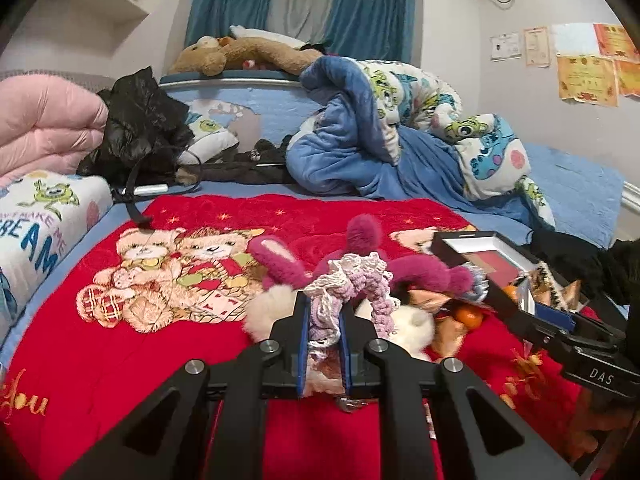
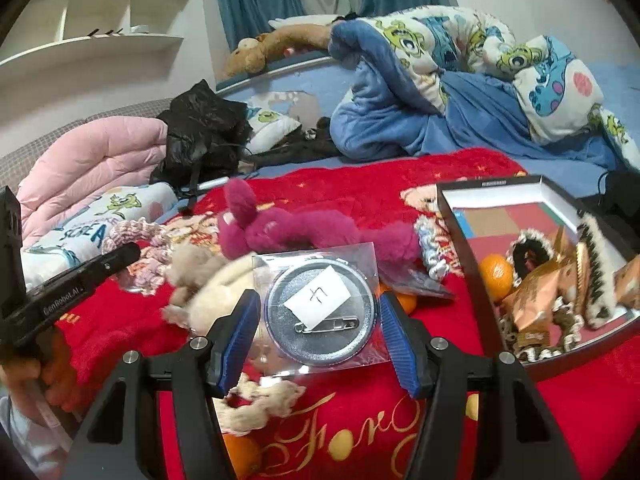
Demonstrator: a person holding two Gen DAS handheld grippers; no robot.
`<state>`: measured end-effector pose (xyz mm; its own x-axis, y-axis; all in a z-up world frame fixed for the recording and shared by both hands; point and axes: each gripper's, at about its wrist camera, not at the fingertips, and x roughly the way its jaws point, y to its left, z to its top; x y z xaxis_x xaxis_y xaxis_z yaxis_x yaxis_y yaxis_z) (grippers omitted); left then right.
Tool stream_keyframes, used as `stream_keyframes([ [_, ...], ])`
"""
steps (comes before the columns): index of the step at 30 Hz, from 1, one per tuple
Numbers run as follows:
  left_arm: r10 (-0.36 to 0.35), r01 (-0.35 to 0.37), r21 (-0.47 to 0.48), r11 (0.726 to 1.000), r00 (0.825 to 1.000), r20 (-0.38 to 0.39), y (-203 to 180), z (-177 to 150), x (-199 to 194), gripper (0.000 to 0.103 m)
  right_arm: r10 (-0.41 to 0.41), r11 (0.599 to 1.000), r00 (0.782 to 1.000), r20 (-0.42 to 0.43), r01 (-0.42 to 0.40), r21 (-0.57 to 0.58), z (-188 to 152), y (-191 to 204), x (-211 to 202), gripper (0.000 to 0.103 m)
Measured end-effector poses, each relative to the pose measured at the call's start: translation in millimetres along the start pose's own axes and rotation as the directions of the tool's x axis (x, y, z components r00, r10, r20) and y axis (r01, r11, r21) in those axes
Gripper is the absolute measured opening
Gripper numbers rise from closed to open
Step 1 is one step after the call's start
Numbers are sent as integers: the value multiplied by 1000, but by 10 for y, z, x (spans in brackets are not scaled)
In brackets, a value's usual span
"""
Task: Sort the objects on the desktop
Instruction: 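Carry the scrunchie with the left tool while the right tool carries the badge bag to the box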
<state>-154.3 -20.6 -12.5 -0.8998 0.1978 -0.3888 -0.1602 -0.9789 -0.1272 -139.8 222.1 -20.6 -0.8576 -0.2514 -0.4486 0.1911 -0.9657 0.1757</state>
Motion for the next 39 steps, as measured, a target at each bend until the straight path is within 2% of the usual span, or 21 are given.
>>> stream_keyframes([
  [5, -41, 40, 13, 999, 999, 6, -304, 171, -210, 13, -21, 1000, 999, 34, 22, -14, 170, 82, -314, 59],
  [10, -107, 107, 20, 994, 994, 0, -727, 233, -316, 13, -73, 997, 995, 67, 72, 16, 283, -39, -660, 59],
  [14, -163, 163, 48, 986, 987, -8, -1157, 199, -345, 13, -145, 989, 987, 69, 143, 28, 240, -262, -966, 59],
  [17, -215, 216, 52, 975, 976, -23, -1491, 156, -319, 13, -223, 975, 972, 70, 223, 17, 184, -474, -1249, 59],
  [21, -273, 276, 65, 959, 961, -48, -1969, 69, -288, 13, -273, 960, 959, 69, 266, 91, 111, -843, -1580, 59],
  [26, -308, 316, 125, 941, 948, -75, -2454, -26, -279, 13, -306, 948, 950, 67, 297, 116, 43, -1090, -1788, 59],
  [31, -310, 320, 129, 938, 946, -91, -2608, 0, -214, 13, -314, 945, 948, 61, 305, 114, 26, -1210, -1846, 59],
  [39, -305, 314, 118, 942, 948, -88, -2733, 330, -58, 13, -295, 946, 952, 78, 280, 161, 151, -1364, -1780, 60],
])
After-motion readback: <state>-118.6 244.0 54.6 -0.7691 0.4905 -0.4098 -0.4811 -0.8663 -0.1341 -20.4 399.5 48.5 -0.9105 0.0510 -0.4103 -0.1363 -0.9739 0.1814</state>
